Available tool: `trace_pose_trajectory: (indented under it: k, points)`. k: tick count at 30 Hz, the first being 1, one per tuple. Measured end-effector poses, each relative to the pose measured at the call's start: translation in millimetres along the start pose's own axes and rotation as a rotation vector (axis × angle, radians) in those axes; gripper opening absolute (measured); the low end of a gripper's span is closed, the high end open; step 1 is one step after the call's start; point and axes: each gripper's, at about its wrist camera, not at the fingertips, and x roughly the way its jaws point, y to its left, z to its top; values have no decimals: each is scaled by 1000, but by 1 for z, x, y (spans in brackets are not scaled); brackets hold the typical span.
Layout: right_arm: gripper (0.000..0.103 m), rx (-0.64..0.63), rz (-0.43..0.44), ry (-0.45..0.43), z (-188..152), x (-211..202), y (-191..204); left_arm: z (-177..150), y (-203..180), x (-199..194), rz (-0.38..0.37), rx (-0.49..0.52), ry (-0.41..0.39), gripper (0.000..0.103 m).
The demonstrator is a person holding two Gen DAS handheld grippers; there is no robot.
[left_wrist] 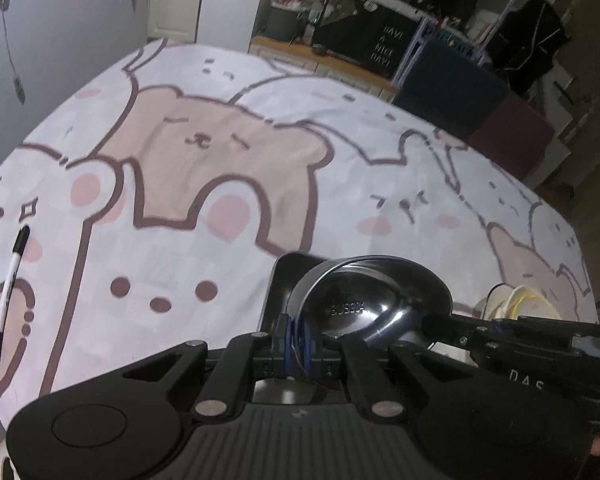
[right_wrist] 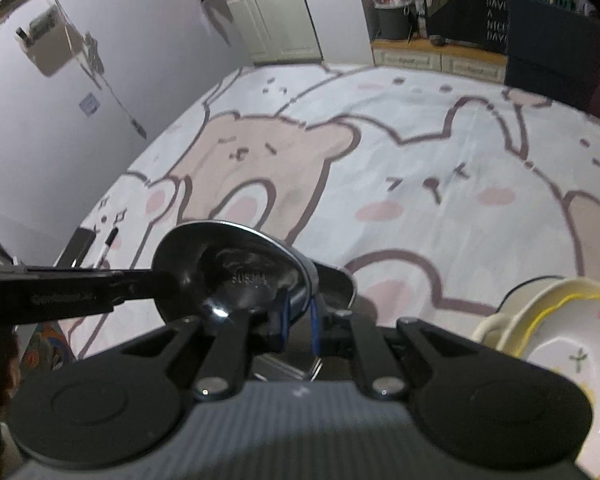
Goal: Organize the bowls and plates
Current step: 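Lift the round steel bowl with both grippers and lower it into the square container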
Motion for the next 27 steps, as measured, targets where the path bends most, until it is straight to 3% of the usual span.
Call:
trace_pose_trajectory:
  k: [9,27]
  points:
    - [13,-12,-20,74,0,24,5,-2,-1,17,33,46,61,7]
    - [13,4,-54,105,9,44,-2,-1,-8,34,65,113,99,7]
